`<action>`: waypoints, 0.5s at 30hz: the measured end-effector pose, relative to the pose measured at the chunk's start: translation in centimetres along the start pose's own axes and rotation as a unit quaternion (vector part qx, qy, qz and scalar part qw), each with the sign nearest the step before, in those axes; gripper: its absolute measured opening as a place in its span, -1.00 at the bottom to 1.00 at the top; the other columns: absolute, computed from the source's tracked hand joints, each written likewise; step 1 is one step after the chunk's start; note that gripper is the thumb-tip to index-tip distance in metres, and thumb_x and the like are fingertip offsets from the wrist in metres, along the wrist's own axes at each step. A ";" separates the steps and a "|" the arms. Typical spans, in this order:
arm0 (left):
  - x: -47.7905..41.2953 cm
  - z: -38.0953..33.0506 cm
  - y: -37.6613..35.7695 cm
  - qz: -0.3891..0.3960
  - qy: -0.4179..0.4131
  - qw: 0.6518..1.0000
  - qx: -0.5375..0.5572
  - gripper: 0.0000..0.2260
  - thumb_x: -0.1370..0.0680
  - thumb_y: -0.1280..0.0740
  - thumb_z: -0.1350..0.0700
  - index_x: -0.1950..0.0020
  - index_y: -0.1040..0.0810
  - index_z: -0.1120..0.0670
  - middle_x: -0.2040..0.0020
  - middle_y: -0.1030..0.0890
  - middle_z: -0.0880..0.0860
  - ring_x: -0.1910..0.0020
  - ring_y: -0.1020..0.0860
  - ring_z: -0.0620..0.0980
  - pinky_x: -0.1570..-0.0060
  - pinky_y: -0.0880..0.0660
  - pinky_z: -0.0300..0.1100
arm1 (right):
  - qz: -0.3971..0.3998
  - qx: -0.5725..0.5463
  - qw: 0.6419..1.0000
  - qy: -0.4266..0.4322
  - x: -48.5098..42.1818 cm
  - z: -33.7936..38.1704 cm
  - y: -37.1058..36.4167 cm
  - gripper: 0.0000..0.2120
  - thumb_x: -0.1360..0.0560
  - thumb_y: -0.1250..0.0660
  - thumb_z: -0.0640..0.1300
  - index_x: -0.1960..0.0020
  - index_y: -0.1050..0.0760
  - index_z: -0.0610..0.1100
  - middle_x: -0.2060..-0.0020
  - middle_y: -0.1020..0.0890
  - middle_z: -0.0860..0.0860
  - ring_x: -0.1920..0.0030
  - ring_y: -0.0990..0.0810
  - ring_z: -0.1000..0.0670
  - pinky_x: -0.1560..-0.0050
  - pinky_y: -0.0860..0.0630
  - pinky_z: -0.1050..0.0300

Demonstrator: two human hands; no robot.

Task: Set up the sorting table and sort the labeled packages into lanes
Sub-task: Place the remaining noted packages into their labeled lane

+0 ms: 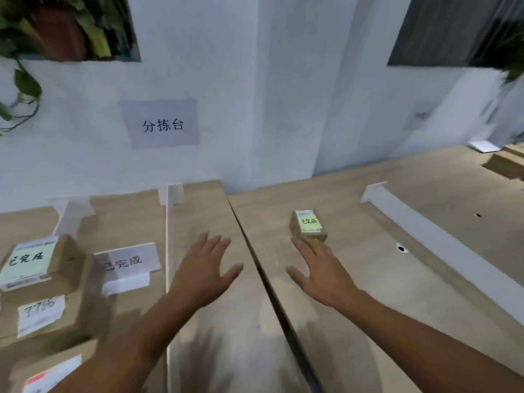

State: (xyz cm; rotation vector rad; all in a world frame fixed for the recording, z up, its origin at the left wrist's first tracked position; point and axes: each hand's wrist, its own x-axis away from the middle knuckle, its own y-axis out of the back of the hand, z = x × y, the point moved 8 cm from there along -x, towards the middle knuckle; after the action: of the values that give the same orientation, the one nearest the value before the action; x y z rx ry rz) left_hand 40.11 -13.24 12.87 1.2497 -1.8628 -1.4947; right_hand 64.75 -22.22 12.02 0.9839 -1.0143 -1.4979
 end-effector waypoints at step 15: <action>-25.3 -11.5 -25.7 0.110 0.041 0.992 0.046 -0.32 -0.63 -0.12 -0.31 -0.63 -0.19 0.06 -0.59 -0.29 0.04 -0.60 -0.13 0.04 -0.54 -0.13 -0.02 | 0.028 -0.071 0.991 -0.110 -17.4 -27.6 -7.2 -0.33 -0.61 -0.21 0.24 -0.63 -0.11 0.05 -0.54 -0.23 -0.07 -0.49 -0.24 -0.17 -0.40 -0.37 -0.14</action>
State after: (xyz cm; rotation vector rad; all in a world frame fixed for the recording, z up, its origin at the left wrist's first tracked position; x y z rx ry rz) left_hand 71.18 2.00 -2.56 1.0870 -1.9617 -1.2364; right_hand 91.08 -7.11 -2.04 0.6943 -1.0641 -1.6337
